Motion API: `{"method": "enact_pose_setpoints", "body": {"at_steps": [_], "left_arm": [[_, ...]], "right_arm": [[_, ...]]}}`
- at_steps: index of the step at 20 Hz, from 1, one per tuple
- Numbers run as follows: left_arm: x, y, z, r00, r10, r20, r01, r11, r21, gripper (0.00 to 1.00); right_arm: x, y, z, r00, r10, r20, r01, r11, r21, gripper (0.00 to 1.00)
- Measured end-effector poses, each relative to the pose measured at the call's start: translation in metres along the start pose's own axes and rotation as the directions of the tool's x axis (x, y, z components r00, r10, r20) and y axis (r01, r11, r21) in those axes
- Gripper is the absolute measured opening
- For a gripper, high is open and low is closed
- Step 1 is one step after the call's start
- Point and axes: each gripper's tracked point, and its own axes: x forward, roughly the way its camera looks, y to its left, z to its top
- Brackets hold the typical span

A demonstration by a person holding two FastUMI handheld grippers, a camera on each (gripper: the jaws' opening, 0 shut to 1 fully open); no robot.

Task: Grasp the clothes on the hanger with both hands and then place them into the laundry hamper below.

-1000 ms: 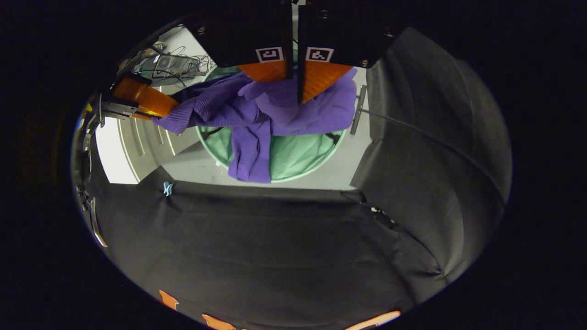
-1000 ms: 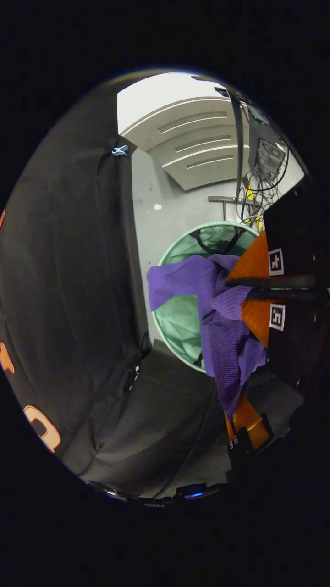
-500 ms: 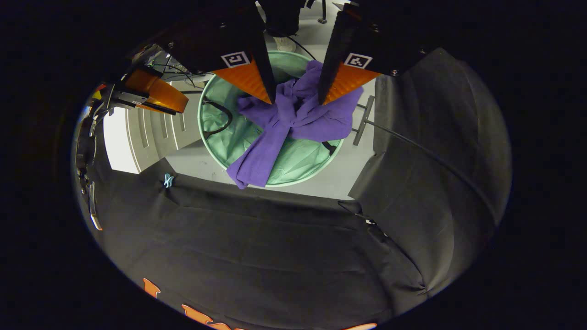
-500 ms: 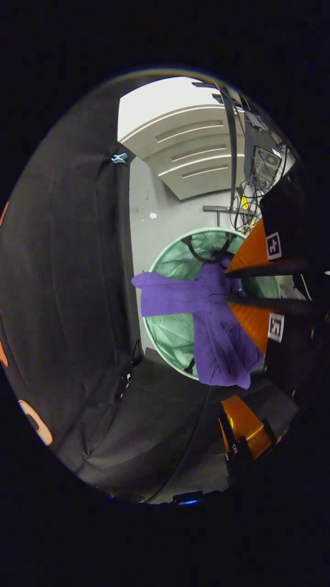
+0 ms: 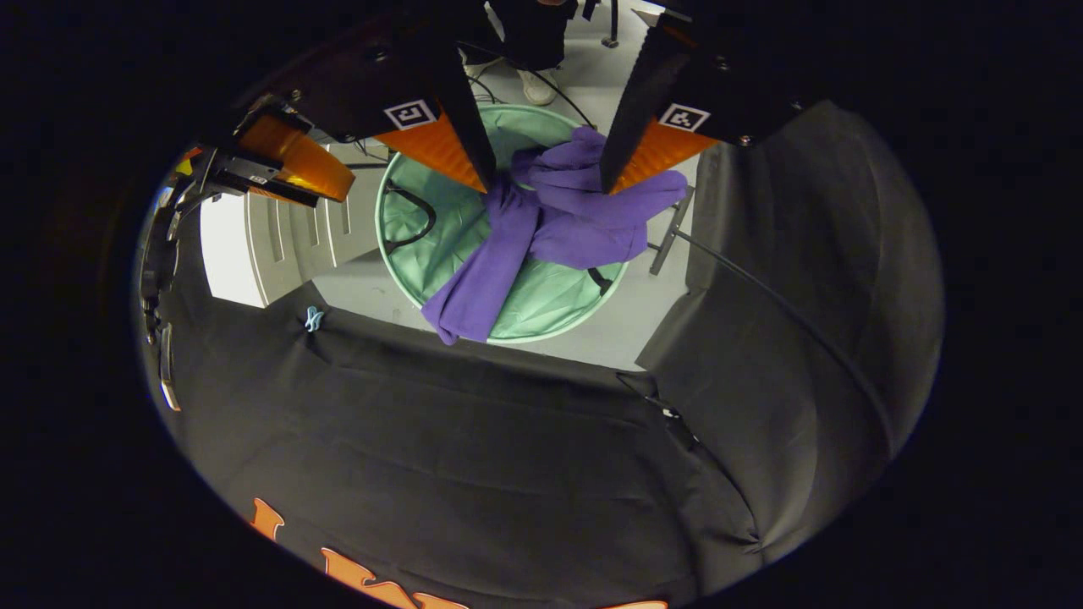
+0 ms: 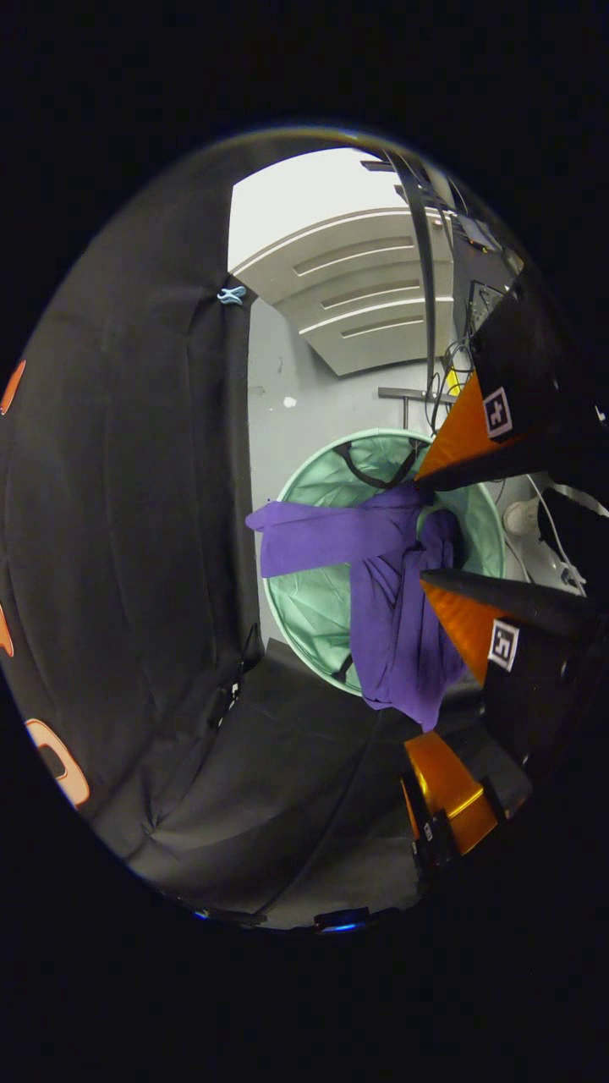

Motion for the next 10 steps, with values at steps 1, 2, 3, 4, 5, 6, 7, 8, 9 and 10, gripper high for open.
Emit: {"method": "enact_pose_setpoints", "body": {"at_steps": [1,2,3,4,5,6,7,8,9,10], "left_arm": [[-0.009,0.002,0.0,1.0,0.002,0.009,-0.002,1.0,-0.008,0.82],[-0.019,0.002,0.001,1.0,0.002,0.019,-0.001,1.0,-0.015,0.87],[-0.028,0.004,0.003,0.999,0.005,0.033,-0.004,1.0,-0.023,0.86],[-0.039,0.005,0.005,0.999,0.004,0.046,-0.003,1.0,-0.029,0.9],[-0.05,0.007,0.006,0.998,0.005,0.06,-0.003,0.999,-0.036,0.91],[-0.062,0.011,0.006,0.997,0.007,0.076,-0.004,0.999,-0.042,0.91],[-0.071,0.014,0.005,0.996,0.011,0.093,-0.007,0.999,-0.047,0.91],[-0.082,0.02,0.005,0.994,0.018,0.11,-0.012,0.999,-0.053,0.91],[-0.091,0.022,0.004,0.992,0.023,0.128,-0.015,0.998,-0.06,0.91],[-0.104,0.023,0.005,0.988,0.026,0.15,-0.015,0.997,-0.071,0.91]], "right_arm": [[-0.009,0.0,0.002,1.0,0.0,0.009,0.0,1.0,-0.003,0.61],[-0.019,-0.002,0.005,1.0,-0.002,0.022,0.002,1.0,-0.008,0.74],[-0.031,-0.004,0.011,0.999,-0.011,0.036,0.011,1.0,-0.013,0.86],[-0.036,-0.008,0.012,0.998,-0.025,0.056,0.026,0.999,-0.02,0.99],[-0.049,-0.011,0.017,0.996,-0.035,0.079,0.038,0.999,-0.028,0.99],[-0.063,-0.013,0.023,0.994,-0.041,0.105,0.044,0.998,-0.033,0.99],[-0.077,-0.012,0.029,0.991,-0.037,0.128,0.042,0.998,-0.037,0.99],[-0.091,-0.011,0.033,0.988,-0.031,0.15,0.038,0.998,-0.044,0.99],[-0.107,-0.008,0.039,0.984,-0.024,0.174,0.034,0.998,-0.051,0.99],[-0.12,-0.008,0.042,0.98,-0.02,0.197,0.032,0.998,-0.059,0.99]]}}
